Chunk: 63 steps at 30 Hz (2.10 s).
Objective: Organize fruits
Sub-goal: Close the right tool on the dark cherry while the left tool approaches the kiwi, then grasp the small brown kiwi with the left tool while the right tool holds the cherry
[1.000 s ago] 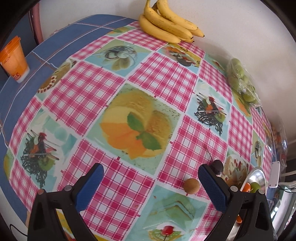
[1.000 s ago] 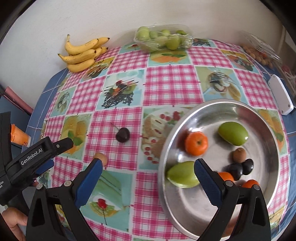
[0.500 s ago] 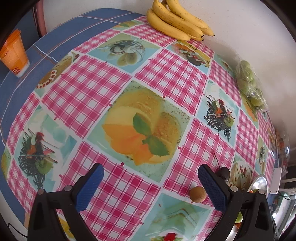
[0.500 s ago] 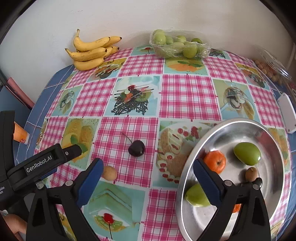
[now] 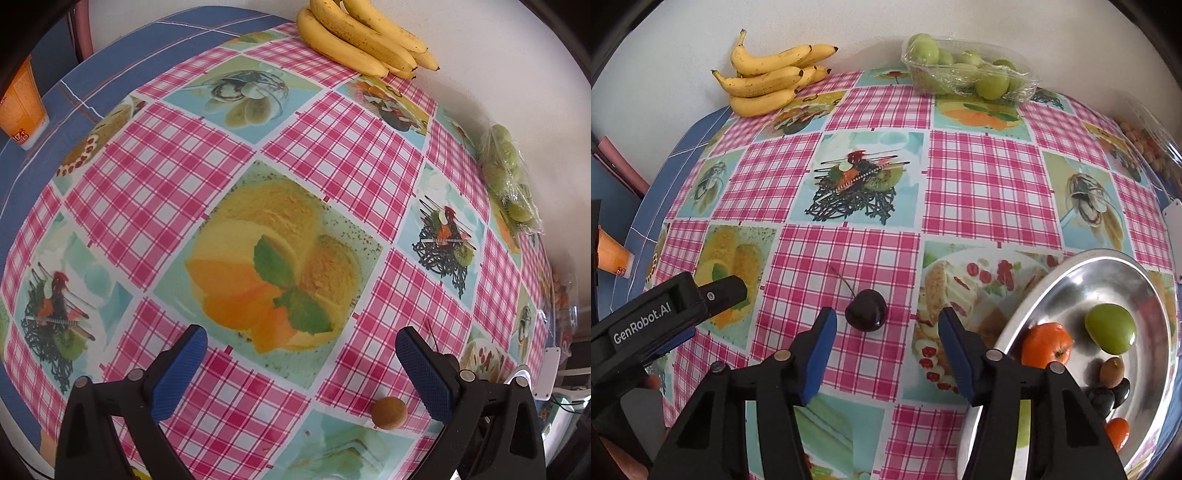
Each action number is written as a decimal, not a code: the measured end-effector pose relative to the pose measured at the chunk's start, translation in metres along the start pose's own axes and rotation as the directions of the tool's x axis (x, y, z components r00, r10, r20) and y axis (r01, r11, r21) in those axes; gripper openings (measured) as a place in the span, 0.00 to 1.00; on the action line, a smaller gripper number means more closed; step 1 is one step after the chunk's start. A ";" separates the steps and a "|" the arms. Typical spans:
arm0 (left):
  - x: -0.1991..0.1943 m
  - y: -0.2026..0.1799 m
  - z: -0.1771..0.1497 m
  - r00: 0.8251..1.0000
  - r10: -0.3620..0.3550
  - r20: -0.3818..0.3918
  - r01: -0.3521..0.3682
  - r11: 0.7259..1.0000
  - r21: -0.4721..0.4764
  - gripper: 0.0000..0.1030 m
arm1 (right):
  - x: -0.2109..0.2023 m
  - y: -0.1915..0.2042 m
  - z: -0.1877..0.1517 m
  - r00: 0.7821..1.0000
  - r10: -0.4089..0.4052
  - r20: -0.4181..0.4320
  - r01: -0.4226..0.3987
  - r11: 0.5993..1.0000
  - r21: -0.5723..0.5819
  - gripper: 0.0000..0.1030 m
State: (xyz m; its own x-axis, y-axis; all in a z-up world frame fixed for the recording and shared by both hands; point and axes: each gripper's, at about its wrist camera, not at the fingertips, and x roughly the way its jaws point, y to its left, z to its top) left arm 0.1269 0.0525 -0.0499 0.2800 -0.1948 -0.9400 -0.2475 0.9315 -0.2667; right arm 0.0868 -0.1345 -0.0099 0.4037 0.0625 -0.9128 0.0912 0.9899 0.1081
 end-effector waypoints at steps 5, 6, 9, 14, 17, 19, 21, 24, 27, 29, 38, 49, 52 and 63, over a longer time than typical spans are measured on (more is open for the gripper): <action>0.006 0.003 0.004 1.000 -0.002 -0.007 0.002 1.000 -0.020 1.00 | 0.010 0.008 0.005 1.000 -0.008 -0.011 0.008 1.000 -0.023 0.50; 0.006 0.004 0.004 1.000 -0.001 -0.008 0.001 1.000 -0.020 1.00 | 0.012 0.009 0.006 1.000 -0.011 -0.014 0.011 1.000 -0.027 0.49; 0.007 0.002 0.003 1.000 0.001 -0.010 -0.001 1.000 -0.007 1.00 | 0.019 0.011 0.007 1.000 -0.007 -0.026 0.006 1.000 -0.030 0.44; 0.010 -0.001 0.005 1.000 -0.005 -0.016 0.004 1.000 -0.006 1.00 | 0.024 0.012 0.007 0.999 -0.009 -0.036 0.008 0.999 -0.036 0.32; 0.011 0.001 0.004 1.000 -0.012 -0.022 0.012 1.000 -0.007 1.00 | 0.023 0.012 0.007 1.000 0.000 -0.030 -0.001 0.999 -0.032 0.28; 0.011 0.001 0.004 1.000 -0.017 -0.026 0.016 1.000 -0.010 1.00 | 0.024 0.013 0.007 1.000 0.004 -0.028 -0.004 1.000 -0.031 0.27; 0.011 0.002 0.003 0.999 -0.026 -0.028 0.025 1.000 -0.013 1.00 | 0.023 0.013 0.007 1.000 0.005 -0.025 -0.006 1.000 -0.027 0.27; 0.008 0.003 0.002 0.999 -0.037 -0.025 0.037 0.999 -0.016 1.00 | 0.018 0.011 0.005 1.000 0.014 -0.016 -0.015 1.000 -0.012 0.27; 0.005 0.001 0.001 0.998 -0.048 -0.029 0.048 0.999 -0.007 1.00 | 0.010 0.008 0.001 1.000 0.022 -0.008 -0.022 1.000 -0.005 0.27; 0.004 -0.004 -0.001 0.997 -0.063 -0.034 0.063 0.998 0.011 1.00 | 0.004 0.005 -0.003 1.000 0.023 -0.005 -0.023 1.000 0.009 0.27; 0.000 -0.027 -0.019 0.992 -0.102 -0.067 0.108 0.989 0.098 0.97 | -0.021 -0.012 -0.018 0.999 0.037 -0.002 -0.037 0.997 0.072 0.27; 0.002 -0.040 -0.033 0.980 -0.150 -0.131 0.167 0.978 0.125 0.66 | -0.040 -0.022 -0.034 0.999 0.052 0.016 -0.054 0.993 0.103 0.27; 0.003 -0.043 -0.036 0.978 -0.155 -0.142 0.174 0.976 0.132 0.55 | -0.046 -0.022 -0.038 0.998 0.056 0.026 -0.059 0.993 0.105 0.27; 0.006 -0.047 -0.041 0.975 -0.164 -0.153 0.186 0.972 0.146 0.26 | -0.065 -0.025 -0.047 0.994 0.082 0.070 -0.090 0.989 0.118 0.27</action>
State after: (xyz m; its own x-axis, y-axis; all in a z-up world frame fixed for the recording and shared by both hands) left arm 0.1022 -0.0048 -0.0520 0.1717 -0.3894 -0.9049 -0.0530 0.9136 -0.4032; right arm 0.0157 -0.1578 0.0277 0.4728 0.1347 -0.8708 0.1615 0.9583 0.2359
